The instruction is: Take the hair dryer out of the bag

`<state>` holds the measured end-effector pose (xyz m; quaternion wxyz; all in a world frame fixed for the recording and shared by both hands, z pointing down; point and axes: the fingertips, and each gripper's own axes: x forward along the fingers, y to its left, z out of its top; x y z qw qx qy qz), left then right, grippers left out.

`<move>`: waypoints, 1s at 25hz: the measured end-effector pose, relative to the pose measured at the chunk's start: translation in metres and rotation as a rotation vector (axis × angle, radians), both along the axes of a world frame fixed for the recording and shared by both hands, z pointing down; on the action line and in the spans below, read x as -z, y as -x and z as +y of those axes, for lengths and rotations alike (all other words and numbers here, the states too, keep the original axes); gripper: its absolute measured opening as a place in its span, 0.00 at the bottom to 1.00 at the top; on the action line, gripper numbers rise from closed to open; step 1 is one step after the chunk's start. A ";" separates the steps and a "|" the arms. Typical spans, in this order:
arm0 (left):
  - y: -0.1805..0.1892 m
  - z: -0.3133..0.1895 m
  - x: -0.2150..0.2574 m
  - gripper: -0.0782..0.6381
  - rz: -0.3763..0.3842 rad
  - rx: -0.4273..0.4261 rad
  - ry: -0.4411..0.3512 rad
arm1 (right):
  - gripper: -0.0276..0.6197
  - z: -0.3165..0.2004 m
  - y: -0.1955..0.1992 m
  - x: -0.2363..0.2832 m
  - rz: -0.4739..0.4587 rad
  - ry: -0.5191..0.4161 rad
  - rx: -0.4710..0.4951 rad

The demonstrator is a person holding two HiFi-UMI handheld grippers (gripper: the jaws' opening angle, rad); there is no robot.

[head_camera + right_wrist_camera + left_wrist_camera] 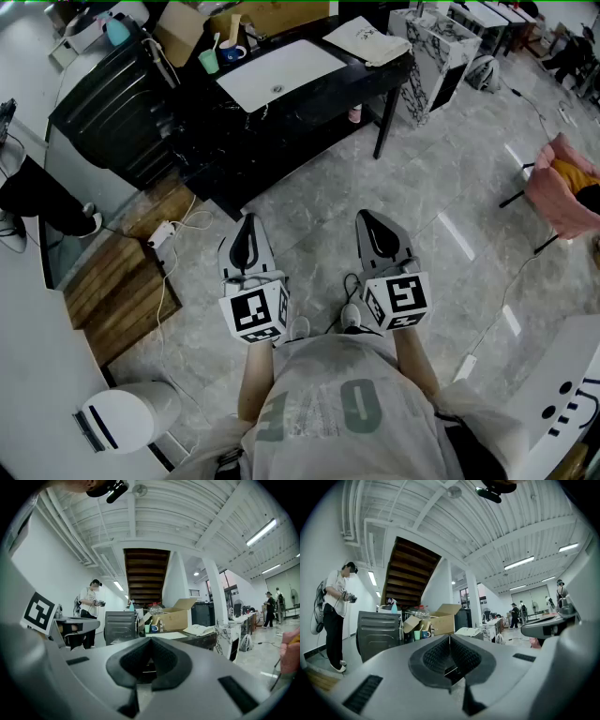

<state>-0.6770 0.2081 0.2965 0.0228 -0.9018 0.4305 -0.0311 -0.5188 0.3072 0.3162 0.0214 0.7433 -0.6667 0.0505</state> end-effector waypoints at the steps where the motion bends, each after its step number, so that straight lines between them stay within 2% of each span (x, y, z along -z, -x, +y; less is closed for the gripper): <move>1: 0.000 0.000 0.000 0.15 0.000 0.003 0.002 | 0.09 0.001 -0.002 -0.001 0.000 0.003 -0.002; 7: -0.008 -0.002 -0.004 0.15 0.000 0.016 0.012 | 0.09 0.004 -0.017 -0.005 -0.015 0.010 -0.007; 13: -0.035 0.001 -0.017 0.15 -0.003 0.018 0.028 | 0.09 0.017 -0.054 -0.022 -0.184 -0.015 -0.014; 20: -0.074 0.017 -0.026 0.15 0.042 0.027 0.058 | 0.09 0.040 -0.101 -0.044 -0.185 0.040 -0.027; 25: -0.099 0.002 -0.038 0.15 0.038 0.016 0.050 | 0.09 0.035 -0.119 -0.057 -0.148 0.052 -0.022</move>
